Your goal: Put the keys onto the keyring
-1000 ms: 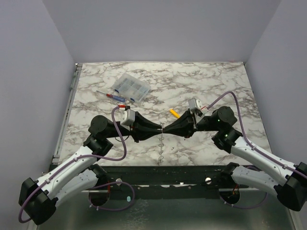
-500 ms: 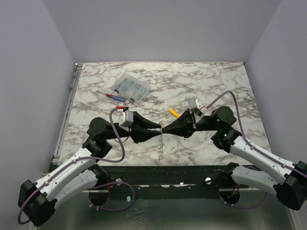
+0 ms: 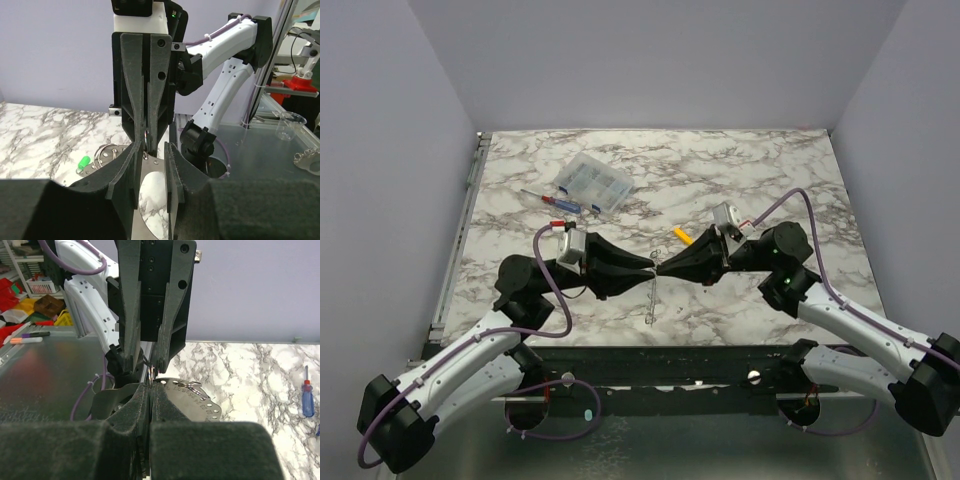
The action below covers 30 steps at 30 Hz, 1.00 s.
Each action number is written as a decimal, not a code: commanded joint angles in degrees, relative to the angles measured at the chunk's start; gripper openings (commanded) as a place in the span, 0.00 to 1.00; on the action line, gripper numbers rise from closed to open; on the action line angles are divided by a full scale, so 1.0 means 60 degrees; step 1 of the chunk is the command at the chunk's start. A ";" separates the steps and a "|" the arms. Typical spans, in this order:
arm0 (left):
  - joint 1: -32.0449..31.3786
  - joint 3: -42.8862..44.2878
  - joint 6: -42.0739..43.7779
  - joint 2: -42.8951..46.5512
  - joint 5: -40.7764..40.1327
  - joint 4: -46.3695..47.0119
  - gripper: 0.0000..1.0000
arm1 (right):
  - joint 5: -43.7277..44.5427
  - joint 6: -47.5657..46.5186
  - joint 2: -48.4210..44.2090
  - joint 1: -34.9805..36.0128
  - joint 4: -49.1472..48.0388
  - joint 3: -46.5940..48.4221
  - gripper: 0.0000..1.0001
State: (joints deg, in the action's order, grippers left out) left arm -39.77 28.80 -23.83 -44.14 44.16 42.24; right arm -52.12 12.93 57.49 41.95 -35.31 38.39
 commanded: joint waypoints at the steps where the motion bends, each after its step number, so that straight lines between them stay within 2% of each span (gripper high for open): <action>1: 0.0038 -0.0097 -0.0512 -0.0135 -0.0073 0.0783 0.30 | 0.0074 0.0301 0.0088 0.0057 -0.1088 0.0118 0.01; 14: 0.0042 -0.0167 -0.0722 -0.0348 -0.0549 0.1027 0.28 | -0.0108 0.1009 0.0446 0.0072 -0.2408 -0.0070 0.01; 22: 0.0053 -0.0229 -0.1052 -0.0504 -0.0967 0.1473 0.21 | -0.0174 0.1442 0.0744 0.0080 -0.3215 -0.0123 0.01; 30: 0.0051 -0.0316 -0.1567 -0.0802 -0.1040 0.2091 0.20 | -0.0219 0.1856 0.1102 0.0079 -0.3971 -0.0118 0.01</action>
State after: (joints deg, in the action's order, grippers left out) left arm -39.38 27.79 -30.96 -47.42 39.20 52.66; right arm -52.36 22.00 62.74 41.89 -53.47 37.95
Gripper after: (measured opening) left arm 0.207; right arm 0.017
